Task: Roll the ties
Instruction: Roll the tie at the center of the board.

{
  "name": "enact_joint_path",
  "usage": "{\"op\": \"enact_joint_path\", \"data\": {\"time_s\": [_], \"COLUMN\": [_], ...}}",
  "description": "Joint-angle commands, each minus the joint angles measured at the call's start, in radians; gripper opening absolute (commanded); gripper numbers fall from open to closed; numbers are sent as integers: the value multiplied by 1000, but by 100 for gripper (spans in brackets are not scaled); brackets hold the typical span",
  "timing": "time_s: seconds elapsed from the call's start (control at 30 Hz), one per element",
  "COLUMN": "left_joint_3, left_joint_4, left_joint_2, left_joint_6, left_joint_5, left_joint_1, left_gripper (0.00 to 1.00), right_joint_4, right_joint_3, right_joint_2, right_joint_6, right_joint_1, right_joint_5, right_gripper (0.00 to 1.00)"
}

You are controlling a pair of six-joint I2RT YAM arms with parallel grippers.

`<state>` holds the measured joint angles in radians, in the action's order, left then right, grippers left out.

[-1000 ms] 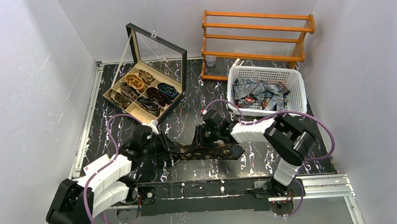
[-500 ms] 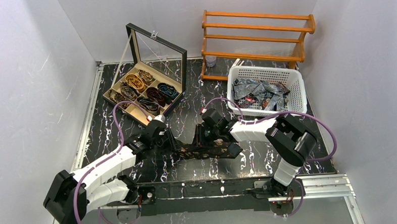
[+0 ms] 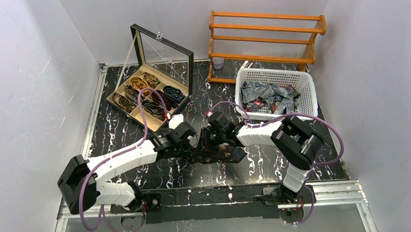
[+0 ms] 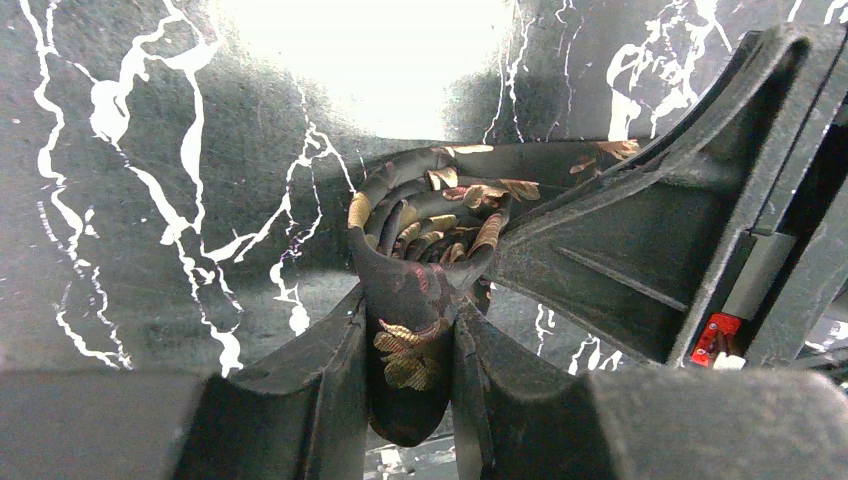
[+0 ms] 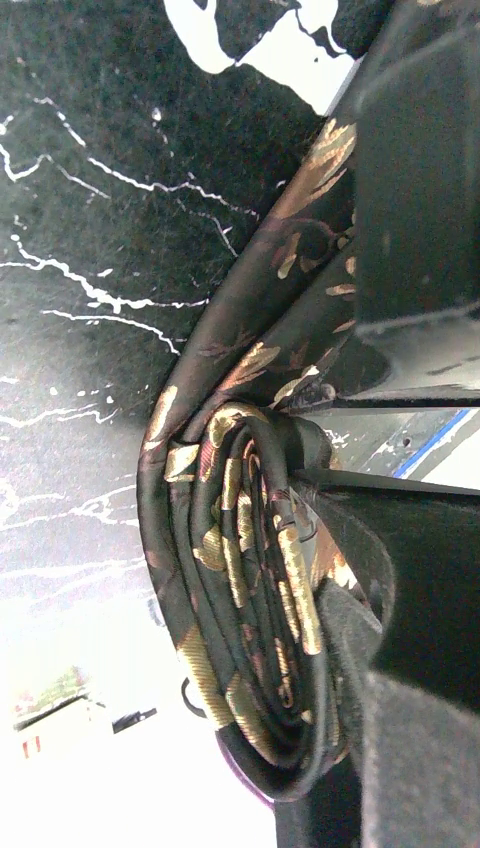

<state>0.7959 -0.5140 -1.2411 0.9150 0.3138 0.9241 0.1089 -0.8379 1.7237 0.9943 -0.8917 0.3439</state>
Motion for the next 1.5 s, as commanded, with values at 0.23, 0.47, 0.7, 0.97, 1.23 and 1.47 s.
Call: {"op": "enact_joint_path", "data": {"time_s": [0.23, 0.47, 0.7, 0.97, 1.23, 1.47], "left_joint_3": [266, 410, 548, 658, 648, 667], "left_joint_4": [-360, -485, -489, -545, -549, -566], "left_joint_2": [-252, -441, -616, -659, -606, -618], "left_joint_6": [166, 248, 242, 227, 228, 225], "left_joint_5": [391, 493, 470, 491, 502, 505], "left_joint_1": [203, 262, 291, 294, 294, 294], "left_gripper": [12, 12, 18, 20, 20, 20], "right_joint_4": [129, -50, -208, -123, 196, 274], "right_joint_3": [38, 147, 255, 297, 299, 234], "right_joint_2": [-21, -245, -417, -431, -350, -164], "right_joint_6": [84, 86, 56, -22, 20, 93], "right_joint_1": [56, 126, 253, 306, 268, 200], "right_joint_5": [46, -105, -203, -44, 161, 144], "right_gripper": [39, 47, 52, 46, 24, 20]}}
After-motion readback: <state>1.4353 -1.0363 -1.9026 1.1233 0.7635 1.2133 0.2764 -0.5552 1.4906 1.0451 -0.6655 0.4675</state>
